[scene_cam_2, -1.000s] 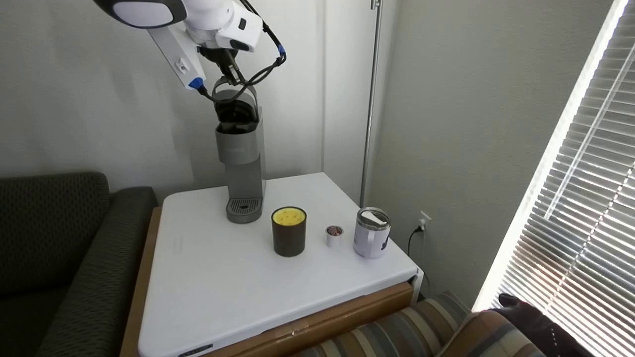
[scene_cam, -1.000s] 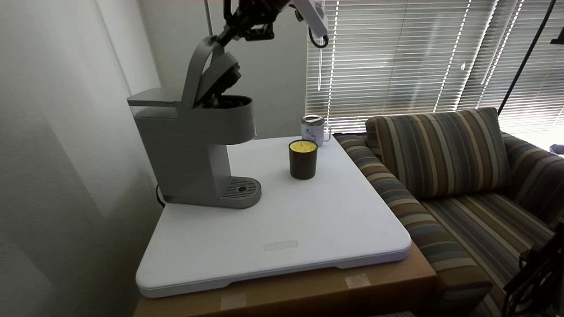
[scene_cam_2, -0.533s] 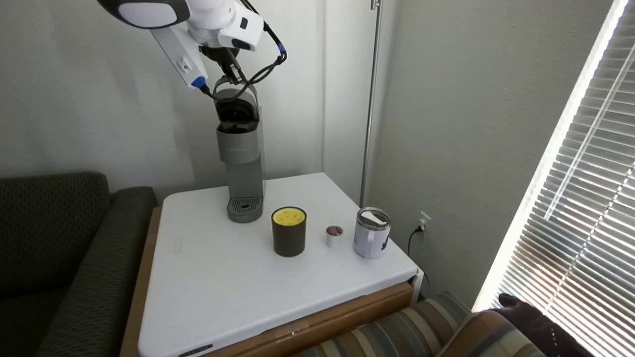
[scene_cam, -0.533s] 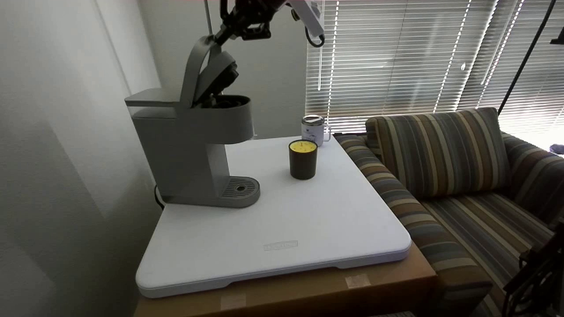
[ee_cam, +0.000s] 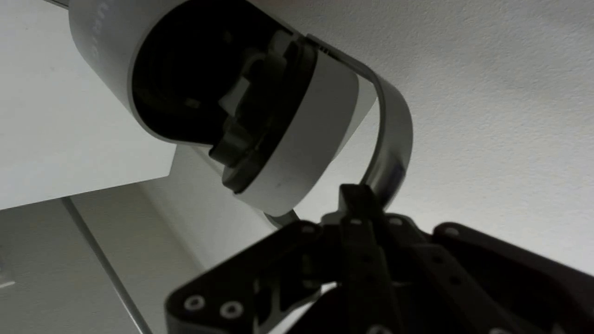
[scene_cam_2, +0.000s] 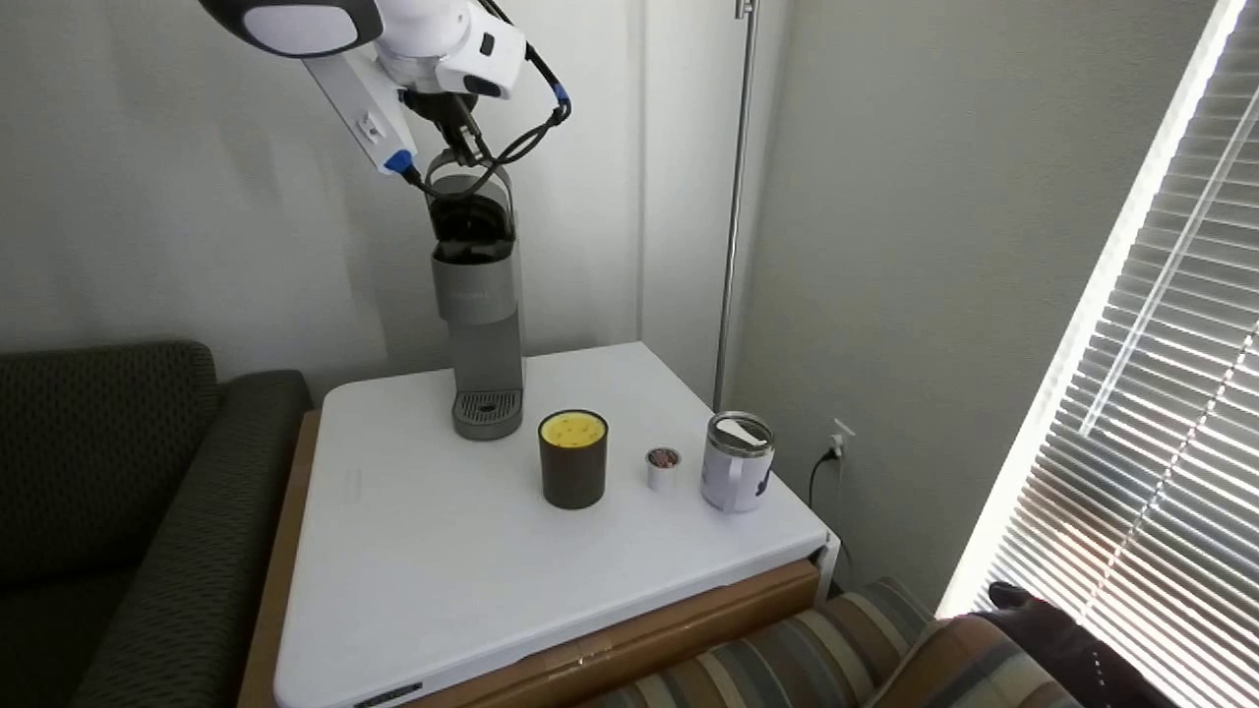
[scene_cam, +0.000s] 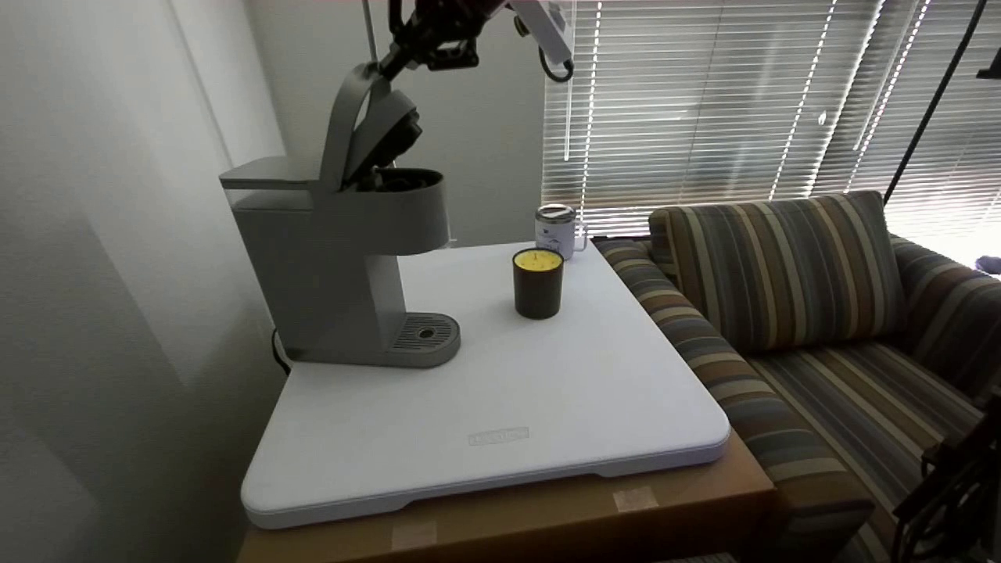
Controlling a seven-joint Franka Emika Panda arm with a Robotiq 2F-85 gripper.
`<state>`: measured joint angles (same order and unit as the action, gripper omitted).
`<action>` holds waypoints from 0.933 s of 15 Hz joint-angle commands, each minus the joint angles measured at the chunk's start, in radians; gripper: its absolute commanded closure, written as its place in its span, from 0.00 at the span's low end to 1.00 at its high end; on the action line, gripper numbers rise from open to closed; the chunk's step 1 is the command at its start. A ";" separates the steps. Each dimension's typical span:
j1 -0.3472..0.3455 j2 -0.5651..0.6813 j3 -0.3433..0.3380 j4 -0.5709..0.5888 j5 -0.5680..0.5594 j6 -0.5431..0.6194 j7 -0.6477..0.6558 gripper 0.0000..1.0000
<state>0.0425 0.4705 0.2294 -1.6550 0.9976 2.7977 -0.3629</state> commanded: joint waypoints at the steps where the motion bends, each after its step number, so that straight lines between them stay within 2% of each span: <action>1: -0.006 -0.006 -0.007 -0.008 0.002 -0.001 0.005 1.00; 14: -0.037 -0.078 0.005 -0.082 0.051 0.050 -0.027 1.00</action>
<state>0.0208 0.4378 0.2241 -1.6827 1.0139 2.8300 -0.3630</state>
